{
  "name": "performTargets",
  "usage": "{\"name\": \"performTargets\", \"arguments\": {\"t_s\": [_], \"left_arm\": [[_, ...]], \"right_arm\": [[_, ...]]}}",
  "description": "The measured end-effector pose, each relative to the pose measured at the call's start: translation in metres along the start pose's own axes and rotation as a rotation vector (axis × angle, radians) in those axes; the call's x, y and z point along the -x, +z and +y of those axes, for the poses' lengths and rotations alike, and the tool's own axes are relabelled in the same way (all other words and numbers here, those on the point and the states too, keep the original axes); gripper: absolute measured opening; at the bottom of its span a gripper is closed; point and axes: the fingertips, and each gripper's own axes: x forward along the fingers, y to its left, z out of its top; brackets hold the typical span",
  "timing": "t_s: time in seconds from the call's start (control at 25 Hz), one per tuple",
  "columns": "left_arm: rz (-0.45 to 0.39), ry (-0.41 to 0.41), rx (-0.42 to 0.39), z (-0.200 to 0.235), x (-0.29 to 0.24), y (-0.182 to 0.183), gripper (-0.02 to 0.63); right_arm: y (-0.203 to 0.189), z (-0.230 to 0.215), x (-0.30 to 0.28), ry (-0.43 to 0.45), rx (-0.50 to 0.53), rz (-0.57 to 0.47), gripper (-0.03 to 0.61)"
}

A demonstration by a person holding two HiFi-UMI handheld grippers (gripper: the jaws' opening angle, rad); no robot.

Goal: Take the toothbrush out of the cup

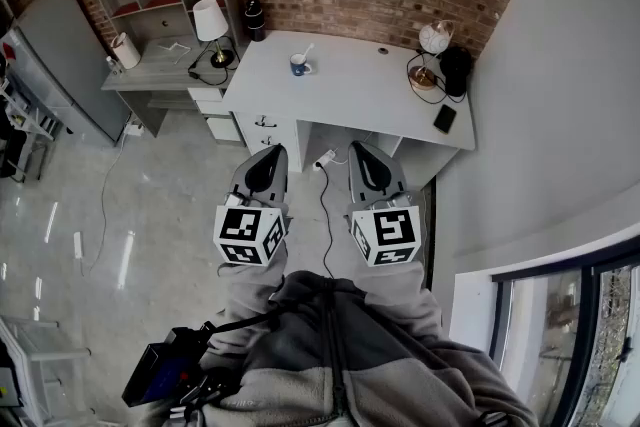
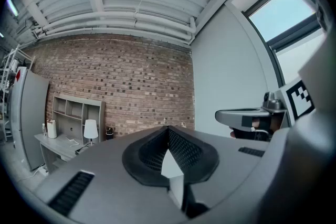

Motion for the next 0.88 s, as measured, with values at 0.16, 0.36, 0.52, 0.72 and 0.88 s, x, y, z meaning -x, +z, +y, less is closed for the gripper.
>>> {"name": "performTargets", "arguments": {"t_s": [0.16, 0.36, 0.52, 0.72, 0.88], "left_arm": [[0.002, -0.001, 0.001, -0.001, -0.003, 0.000, 0.005], [0.009, -0.006, 0.003, 0.001, -0.002, -0.006, 0.005], [0.017, -0.006, 0.006, 0.005, 0.000, -0.011, 0.006], [0.033, -0.016, 0.009, 0.013, 0.002, -0.016, 0.005], [0.045, -0.023, 0.015, 0.021, 0.003, -0.018, 0.005]], "right_arm": [[0.001, -0.001, -0.002, 0.008, -0.010, -0.005, 0.002], [-0.006, 0.002, -0.003, 0.006, -0.016, 0.001, 0.002], [-0.012, 0.003, -0.003, 0.001, -0.022, 0.009, 0.002], [-0.016, 0.011, -0.007, -0.007, -0.027, 0.018, 0.002], [-0.019, 0.019, -0.013, -0.008, -0.027, 0.032, 0.002]]}}
